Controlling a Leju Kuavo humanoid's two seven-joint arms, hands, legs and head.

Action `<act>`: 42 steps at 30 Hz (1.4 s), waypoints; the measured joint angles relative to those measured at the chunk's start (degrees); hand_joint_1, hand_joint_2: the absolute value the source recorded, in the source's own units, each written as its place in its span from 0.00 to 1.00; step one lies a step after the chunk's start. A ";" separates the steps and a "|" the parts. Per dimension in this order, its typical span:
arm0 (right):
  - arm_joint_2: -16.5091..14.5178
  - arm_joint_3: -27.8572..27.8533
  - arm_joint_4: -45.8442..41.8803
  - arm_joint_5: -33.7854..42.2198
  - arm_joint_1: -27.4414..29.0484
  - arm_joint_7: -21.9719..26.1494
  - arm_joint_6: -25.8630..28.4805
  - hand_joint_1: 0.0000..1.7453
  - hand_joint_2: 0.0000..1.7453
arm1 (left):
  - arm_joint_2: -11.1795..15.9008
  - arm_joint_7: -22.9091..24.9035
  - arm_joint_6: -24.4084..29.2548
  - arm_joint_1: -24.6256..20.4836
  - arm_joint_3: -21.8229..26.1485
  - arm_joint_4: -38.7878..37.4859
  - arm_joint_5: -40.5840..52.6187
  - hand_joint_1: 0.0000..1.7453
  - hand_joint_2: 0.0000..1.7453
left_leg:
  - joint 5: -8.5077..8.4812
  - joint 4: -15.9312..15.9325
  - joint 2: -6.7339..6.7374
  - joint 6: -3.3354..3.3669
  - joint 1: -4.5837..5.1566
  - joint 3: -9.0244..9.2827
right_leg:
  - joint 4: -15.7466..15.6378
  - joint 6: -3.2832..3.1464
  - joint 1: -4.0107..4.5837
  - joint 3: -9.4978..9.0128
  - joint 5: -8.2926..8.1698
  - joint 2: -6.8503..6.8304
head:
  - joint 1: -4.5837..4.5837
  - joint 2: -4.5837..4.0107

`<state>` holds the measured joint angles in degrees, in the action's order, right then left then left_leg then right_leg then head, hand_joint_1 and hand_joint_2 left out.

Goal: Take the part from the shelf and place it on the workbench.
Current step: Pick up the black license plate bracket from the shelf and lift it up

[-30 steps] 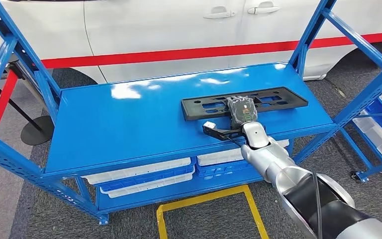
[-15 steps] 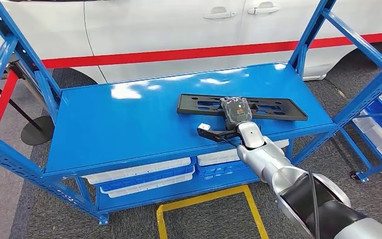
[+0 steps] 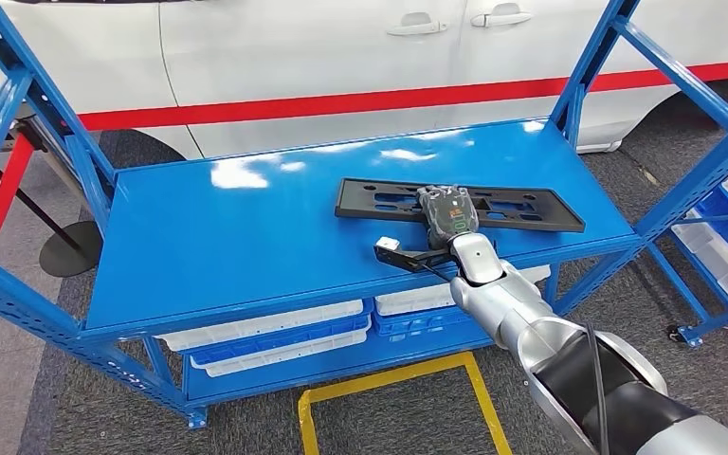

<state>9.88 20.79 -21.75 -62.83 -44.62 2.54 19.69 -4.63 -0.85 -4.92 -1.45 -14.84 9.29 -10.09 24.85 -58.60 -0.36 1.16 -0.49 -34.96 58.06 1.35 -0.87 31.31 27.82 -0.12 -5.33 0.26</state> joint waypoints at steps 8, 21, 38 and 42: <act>1.21 0.35 -2.36 -1.38 1.79 6.99 8.29 1.00 1.00 | 0.08 -1.49 2.11 0.14 0.00 0.00 0.08 0.00 0.00 | 0.02 -0.08 0.00 0.03 0.09 -0.06 | -0.03 0.04 -0.04 0.03 -0.03 0.01 | 0.01 0.00; 6.49 -0.07 -33.08 1.77 12.77 11.87 10.71 1.00 1.00 | 0.62 -0.58 3.84 0.31 -0.04 0.00 0.67 0.00 0.00 | -1.03 1.58 0.39 1.81 -0.17 0.52 | 10.38 0.89 -0.47 4.05 7.47 0.14 | -0.01 0.00; 6.02 -10.03 -54.83 -7.31 25.19 16.34 10.73 1.00 1.00 | 0.54 0.09 4.56 0.22 -1.32 -0.04 2.25 0.00 0.00 | 9.86 -15.55 0.09 -2.15 -0.55 -5.84 | 1.51 -2.50 -0.17 3.39 -1.76 0.04 | 0.02 0.00; 5.91 -10.78 -55.62 -7.31 25.78 16.45 10.73 1.00 1.00 | 0.60 0.09 4.57 0.06 -1.43 -0.04 2.25 0.00 0.00 | 6.14 -8.02 0.08 -0.72 -0.11 1.67 | 2.05 -2.40 0.43 5.85 -3.44 0.06 | 0.02 0.00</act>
<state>15.79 10.01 -77.36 -70.14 -18.84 18.99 30.42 -4.03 -0.76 -0.36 -1.39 -16.27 9.25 -7.85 30.99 -66.62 -0.28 0.44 -0.60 -33.29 60.11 -1.05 -0.44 37.16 24.38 -0.06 -5.32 0.26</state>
